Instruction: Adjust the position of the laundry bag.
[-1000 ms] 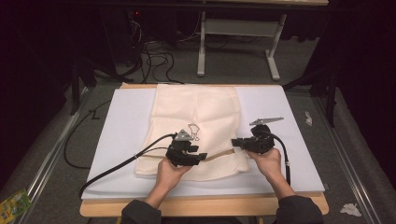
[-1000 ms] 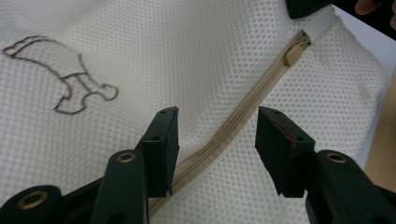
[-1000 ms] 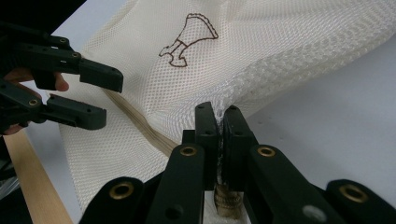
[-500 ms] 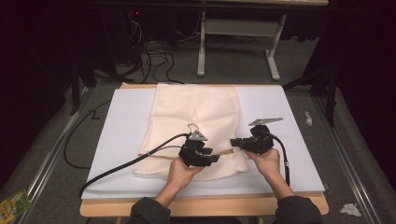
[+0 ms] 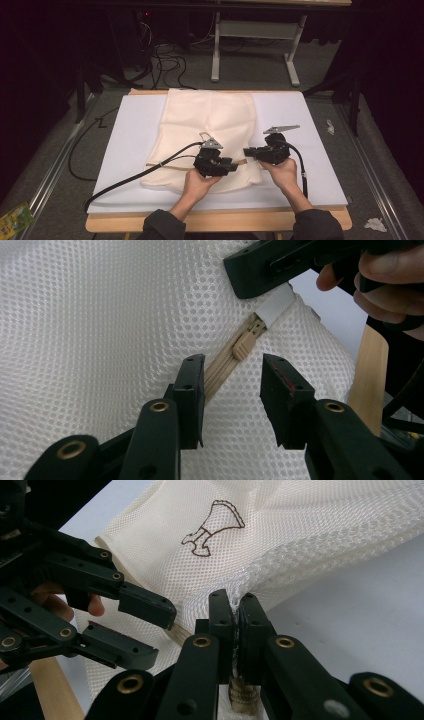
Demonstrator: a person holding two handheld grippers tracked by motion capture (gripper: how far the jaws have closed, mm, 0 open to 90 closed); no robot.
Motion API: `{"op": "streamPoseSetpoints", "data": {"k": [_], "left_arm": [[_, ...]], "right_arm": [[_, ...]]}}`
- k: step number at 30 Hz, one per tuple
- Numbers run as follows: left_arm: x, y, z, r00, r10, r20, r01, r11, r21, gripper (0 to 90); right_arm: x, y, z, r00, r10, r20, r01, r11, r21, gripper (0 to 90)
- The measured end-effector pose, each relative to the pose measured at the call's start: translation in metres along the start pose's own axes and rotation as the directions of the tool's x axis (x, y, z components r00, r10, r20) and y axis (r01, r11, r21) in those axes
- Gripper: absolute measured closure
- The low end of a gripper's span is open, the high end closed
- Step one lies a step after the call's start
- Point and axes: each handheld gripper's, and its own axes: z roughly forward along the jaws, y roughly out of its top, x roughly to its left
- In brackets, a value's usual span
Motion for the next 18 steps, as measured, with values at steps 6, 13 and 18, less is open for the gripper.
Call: {"op": "streamPoseSetpoints", "data": {"k": [6,13,18], "left_arm": [[-0.007,0.002,0.008,0.9996,0.028,-0.001,-0.028,0.9994,0.02,63.9],[-0.008,0.002,0.015,0.9997,0.026,-0.003,-0.026,0.9993,0.027,64.8],[-0.009,0.001,0.017,0.9997,0.02,0.013,-0.02,0.9997,0.014,67.5]], "right_arm": [[0.002,0.0,0.001,1.0,-0.005,-0.001,0.005,1.0,0.002,88.4],[0.002,0.0,0.001,1.0,-0.009,-0.002,0.009,1.0,0.004,88.4],[0.003,0.0,0.001,1.0,-0.004,-0.004,0.004,1.0,0.002,88.4]]}}
